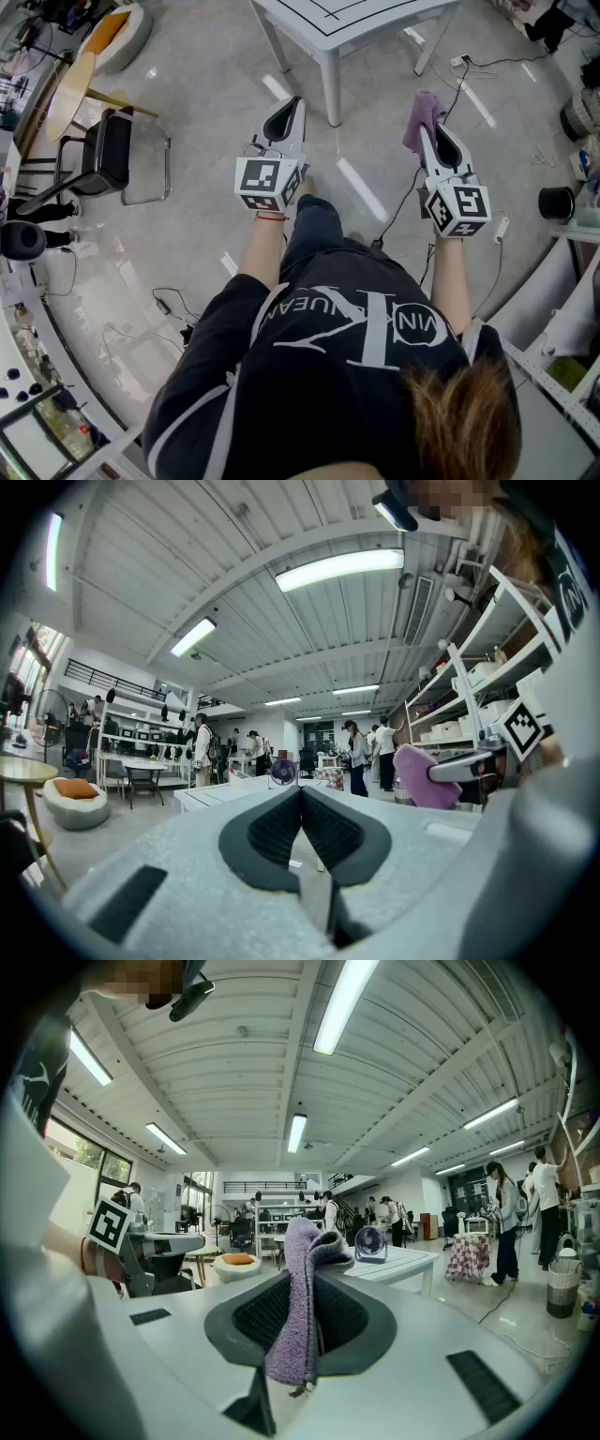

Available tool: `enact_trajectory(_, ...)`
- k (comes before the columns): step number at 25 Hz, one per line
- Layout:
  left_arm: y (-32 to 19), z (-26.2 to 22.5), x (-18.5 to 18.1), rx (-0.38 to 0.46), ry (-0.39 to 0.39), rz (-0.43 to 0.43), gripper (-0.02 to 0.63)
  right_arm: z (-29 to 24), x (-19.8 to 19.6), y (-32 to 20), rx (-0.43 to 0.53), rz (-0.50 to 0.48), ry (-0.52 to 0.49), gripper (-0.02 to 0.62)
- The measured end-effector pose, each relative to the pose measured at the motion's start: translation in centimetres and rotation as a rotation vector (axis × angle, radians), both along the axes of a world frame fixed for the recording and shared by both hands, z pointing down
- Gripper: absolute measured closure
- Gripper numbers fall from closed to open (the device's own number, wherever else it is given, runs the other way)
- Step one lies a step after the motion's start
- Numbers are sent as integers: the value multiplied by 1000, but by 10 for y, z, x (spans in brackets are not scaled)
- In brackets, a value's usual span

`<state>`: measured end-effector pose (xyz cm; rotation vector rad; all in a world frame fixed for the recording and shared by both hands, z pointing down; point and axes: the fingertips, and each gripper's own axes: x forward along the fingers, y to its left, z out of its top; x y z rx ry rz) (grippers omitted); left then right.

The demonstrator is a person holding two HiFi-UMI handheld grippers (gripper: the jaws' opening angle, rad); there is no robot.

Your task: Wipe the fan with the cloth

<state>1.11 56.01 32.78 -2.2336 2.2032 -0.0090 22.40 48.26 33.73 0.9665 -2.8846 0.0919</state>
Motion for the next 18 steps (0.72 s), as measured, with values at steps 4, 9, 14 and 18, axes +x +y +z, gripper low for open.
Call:
enact_trajectory(4, -11, 2, -8, -1, 3, 2, 595, 1, -8, -10, 1, 1, 3, 520)
enact_trajectory(9, -25, 6, -21, -12, 13, 5, 595, 4, -19, -23, -8, 8, 15, 520)
enact_trajectory(14, -45, 12, -40, -24, 24, 13, 595, 10, -35, -42, -27, 20, 16, 520)
enact_trajectory(18, -64, 17, -64, -28, 37, 20, 595, 16, -52, -60, -45, 38, 9, 518)
